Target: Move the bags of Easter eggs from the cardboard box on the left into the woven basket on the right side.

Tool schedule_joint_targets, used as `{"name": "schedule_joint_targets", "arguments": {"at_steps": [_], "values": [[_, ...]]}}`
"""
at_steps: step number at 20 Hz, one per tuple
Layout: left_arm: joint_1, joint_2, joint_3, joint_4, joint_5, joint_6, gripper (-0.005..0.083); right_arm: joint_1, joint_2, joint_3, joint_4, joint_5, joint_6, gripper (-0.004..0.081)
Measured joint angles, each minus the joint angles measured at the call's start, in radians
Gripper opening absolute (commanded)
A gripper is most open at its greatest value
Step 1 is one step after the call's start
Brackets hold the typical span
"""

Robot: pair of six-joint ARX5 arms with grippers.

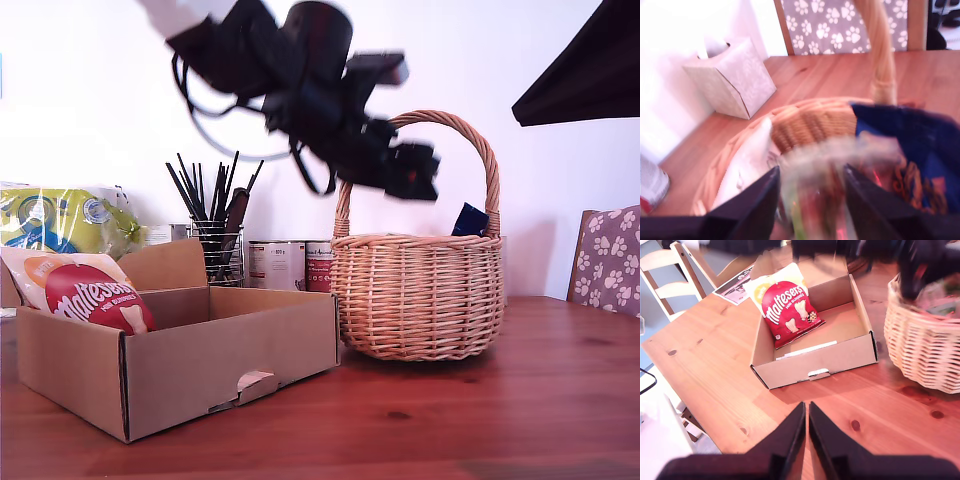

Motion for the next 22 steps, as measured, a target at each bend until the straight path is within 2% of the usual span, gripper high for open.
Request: {"name": "schedule_joint_targets", "arguments": {"at_steps": [1,2,4,5,7,10,13,16,20,22], "values": [[-0.002,0.000,0.052,-0.060,0.000,0.000,0.0372,0.000,0.000,0.000,0.000,0.000,0.000,-0.0012],[-0.003,-0.003,0.096,-0.135,-0.001,0.000,0.0283,0.000,0.000,0.000,0.000,0.000,0.000,-0.0012],[-0.003,-0.031,0.120,-0.292,-0.001,0.000,0.0021,0.000,0.000,0.000,-0.001,0.000,0.000,-0.0012],[-0.002,-0.051,0.116,-0.377,-0.001,0.000,-0.0017,0.000,0.000,0.000,-0.001,0.000,0.000,-0.0012],[-0.002,-0.095,0.114,-0.550,0.000,0.000,-0.0020,0.000,0.000,0.000,-0.001,0.000,0.000,-0.0012],[0.014,-0.189,0.083,-0.663,0.000,0.000,-0.0020,0.000,0.000,0.000,-0.001,0.000,0.000,-0.0012],[0.043,-0.324,-0.032,-0.640,0.000,-0.018,-0.0020,0.000,0.000,0.000,-0.001,0.000,0.000,-0.0012],[0.098,-0.472,-0.225,-0.584,-0.003,-0.046,-0.0020,0.000,0.000,0.000,-0.002,0.000,0.000,-0.0012],[0.219,-0.682,-0.521,-0.573,-0.037,-0.089,-0.0020,0.000,0.000,0.000,-0.007,0.000,0.000,-0.0012],[0.291,-0.790,-0.613,-0.596,-0.053,-0.099,-0.0020,0.000,0.000,0.000,-0.007,0.000,0.000,-0.0012]]}}
